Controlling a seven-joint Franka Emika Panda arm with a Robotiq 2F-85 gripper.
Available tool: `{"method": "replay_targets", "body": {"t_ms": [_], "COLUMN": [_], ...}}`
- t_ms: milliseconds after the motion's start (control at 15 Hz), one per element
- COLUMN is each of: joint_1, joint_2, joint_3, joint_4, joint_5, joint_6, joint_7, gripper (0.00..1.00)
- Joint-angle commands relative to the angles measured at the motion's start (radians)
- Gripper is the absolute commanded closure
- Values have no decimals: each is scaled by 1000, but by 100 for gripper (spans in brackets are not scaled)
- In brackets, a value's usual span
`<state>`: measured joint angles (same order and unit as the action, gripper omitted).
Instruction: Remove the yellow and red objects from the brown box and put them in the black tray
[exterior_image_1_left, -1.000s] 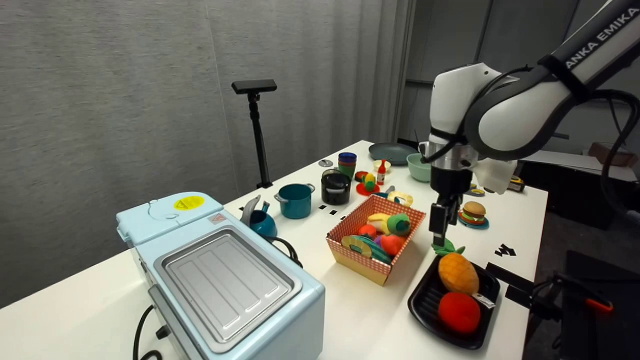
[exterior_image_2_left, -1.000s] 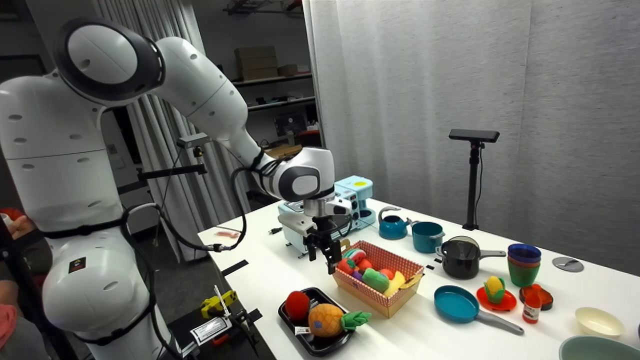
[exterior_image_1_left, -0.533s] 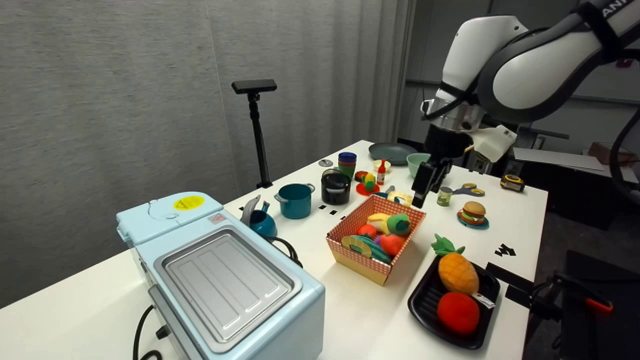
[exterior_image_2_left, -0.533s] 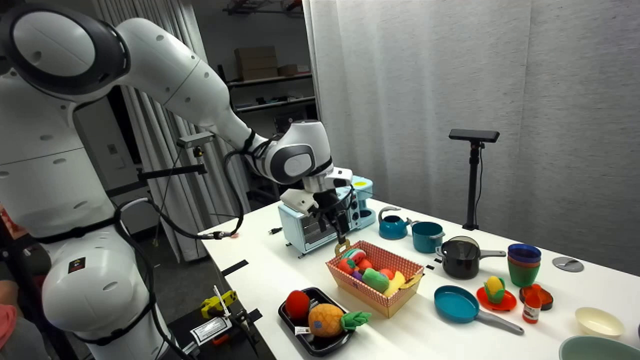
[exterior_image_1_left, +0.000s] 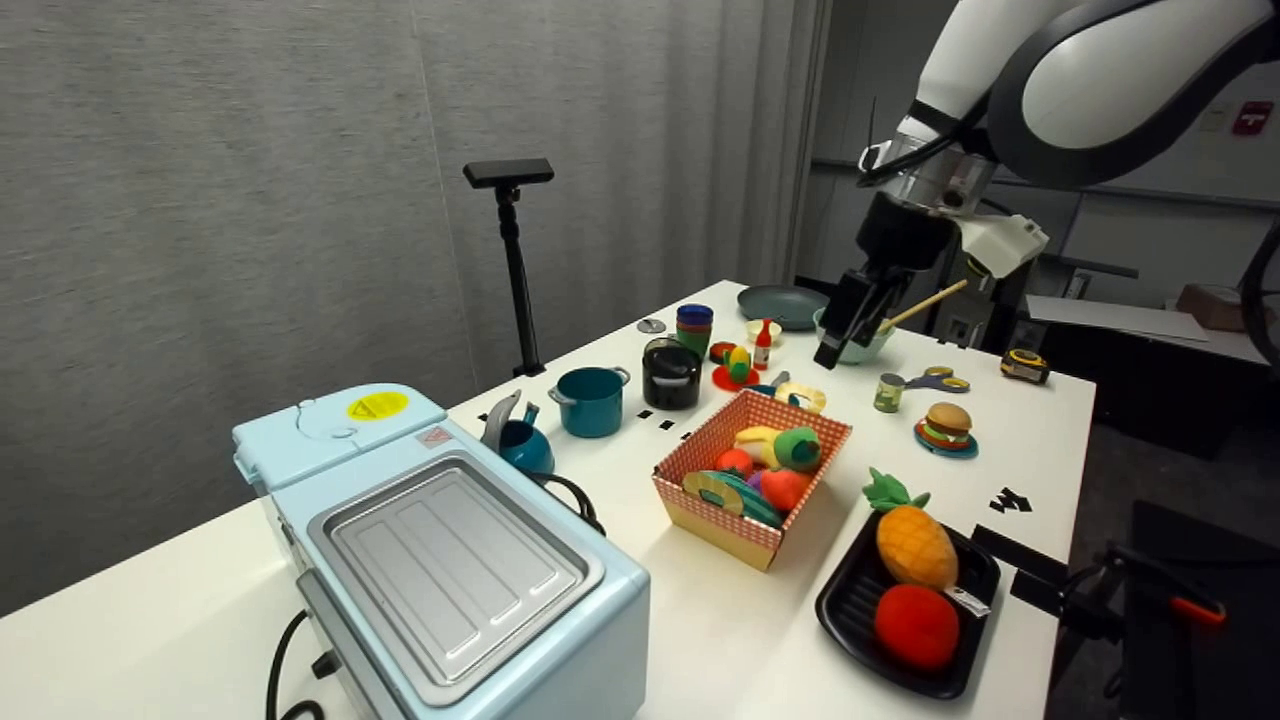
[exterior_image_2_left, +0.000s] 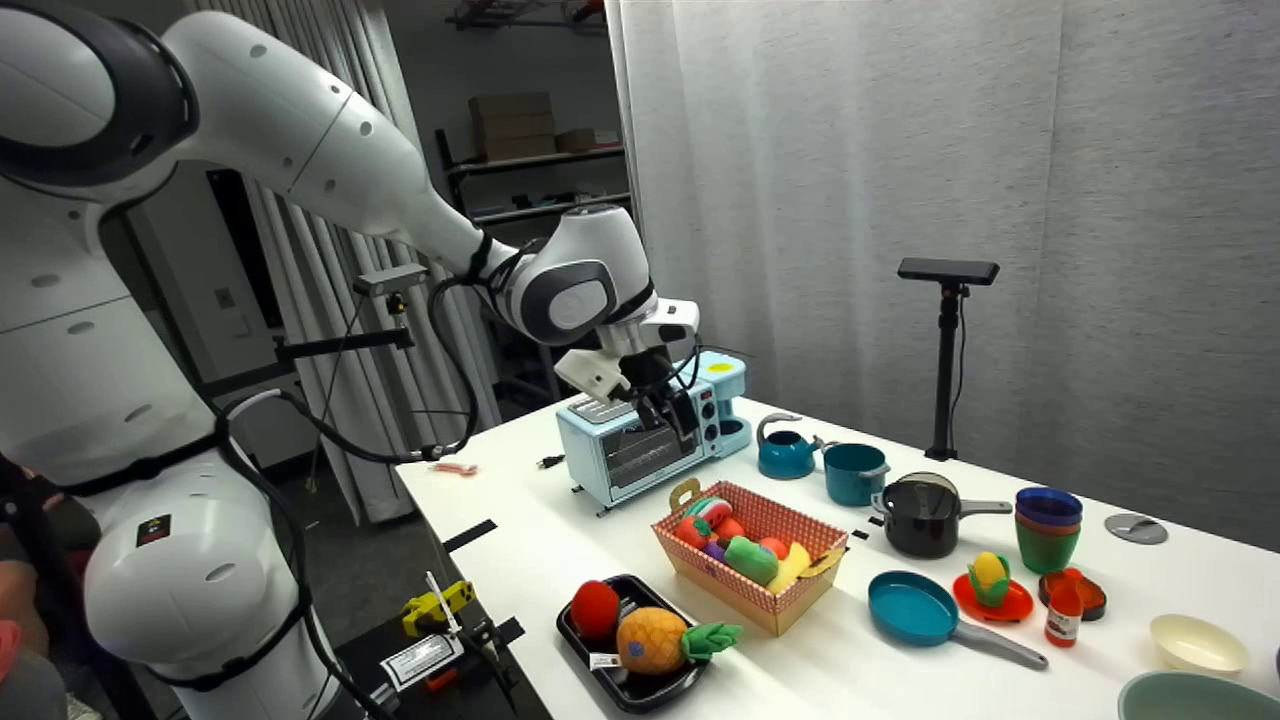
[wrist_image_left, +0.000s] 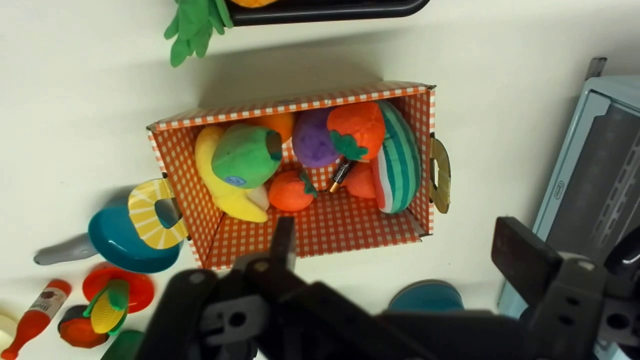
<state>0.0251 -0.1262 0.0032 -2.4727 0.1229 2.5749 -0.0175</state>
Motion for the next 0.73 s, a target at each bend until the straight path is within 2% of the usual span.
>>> {"method": "replay_targets", "body": {"t_ms": [0,667], "joint_1": [-1,-1], "joint_2": [-3,-4], "joint_3": [0,0], "joint_4": [0,-7], "joint_5": [-1,-1], "joint_6": [-3,-3], "joint_7": [2,1], "gripper": [0,0]}}
